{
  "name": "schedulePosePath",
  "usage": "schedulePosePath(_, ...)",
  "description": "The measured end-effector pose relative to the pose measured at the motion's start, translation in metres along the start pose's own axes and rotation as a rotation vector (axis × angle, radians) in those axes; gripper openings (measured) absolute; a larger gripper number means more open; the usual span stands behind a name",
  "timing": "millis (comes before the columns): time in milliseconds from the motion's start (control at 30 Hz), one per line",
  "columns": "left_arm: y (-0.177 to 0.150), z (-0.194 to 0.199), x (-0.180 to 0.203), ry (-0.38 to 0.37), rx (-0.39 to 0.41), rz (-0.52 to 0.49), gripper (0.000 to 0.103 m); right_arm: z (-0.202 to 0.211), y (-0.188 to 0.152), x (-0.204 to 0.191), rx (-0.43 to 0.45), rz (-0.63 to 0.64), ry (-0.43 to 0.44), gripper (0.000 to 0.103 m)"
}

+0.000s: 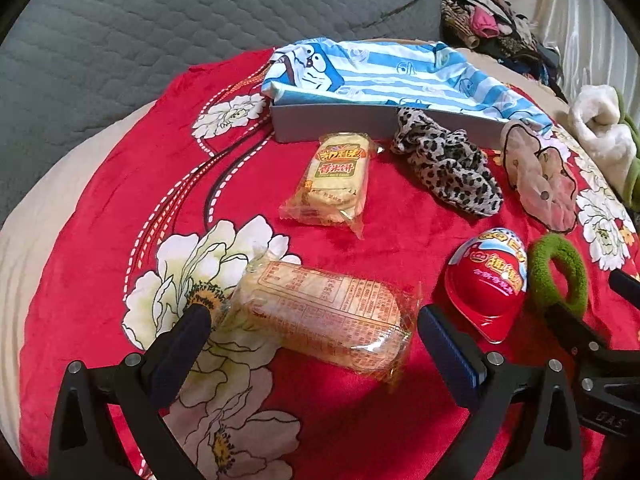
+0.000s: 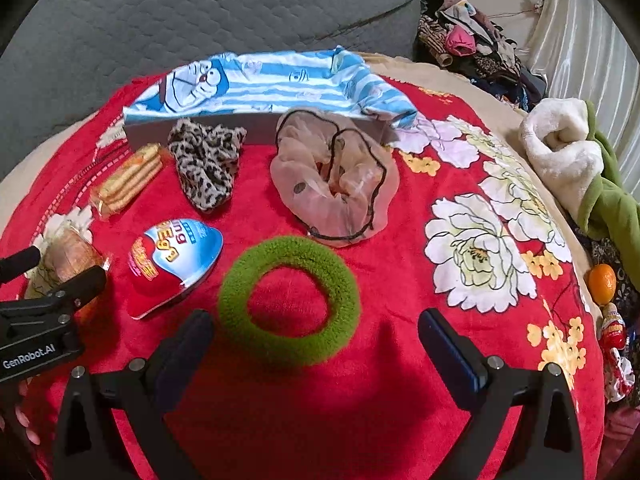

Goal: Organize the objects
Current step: 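Grasp the green fuzzy ring with the right tool while the left tool grasps the wrapped bread loaf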

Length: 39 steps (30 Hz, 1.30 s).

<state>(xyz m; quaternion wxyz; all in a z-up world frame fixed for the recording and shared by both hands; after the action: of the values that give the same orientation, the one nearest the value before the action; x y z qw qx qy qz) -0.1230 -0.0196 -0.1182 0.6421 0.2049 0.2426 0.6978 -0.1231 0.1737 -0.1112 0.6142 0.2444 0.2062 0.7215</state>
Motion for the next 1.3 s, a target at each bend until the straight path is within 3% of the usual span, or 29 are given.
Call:
schedulePosePath(267,0.001,-0.008,-0.003,-0.008,-0.006,0.023,0.103,-0.011,0.0,-0.001,-0.013,0.011,-0.003,0.102)
schedulePosePath(467,0.001,-0.009,-0.003,-0.024,-0.007,0.04,0.101,-0.019,-0.003,-0.005,-0.033,0.011,0.02,0.089)
schedulePosePath(633,0.001,-0.007,-0.001,-0.041,-0.004,0.036,0.096,-0.019,-0.003,-0.01,-0.039,0.01,0.049,0.073)
schedulePosePath(933,0.001,-0.001,0.001,-0.043,-0.003,0.015,0.089,-0.017,-0.004,-0.01,-0.047,-0.014,0.091,0.055)
schedulePosePath(1300,0.005,0.014,0.009,-0.075,0.029,-0.021,0.082,-0.012,-0.002,-0.011,-0.048,-0.021,0.113,0.043)
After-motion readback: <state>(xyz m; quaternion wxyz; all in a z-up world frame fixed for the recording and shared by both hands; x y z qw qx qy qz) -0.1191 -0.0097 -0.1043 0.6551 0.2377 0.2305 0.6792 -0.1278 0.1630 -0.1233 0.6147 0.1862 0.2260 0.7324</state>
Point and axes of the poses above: each gripper's, at about its wrist camera, not at the fingertips, and z roughly against the way its jaws point, x to its right, y to its top, the point moved 8 cm from there along -z, roughly the way its jaws point, and after that the axes turned 1 degree about x, right-handed, at the moved point
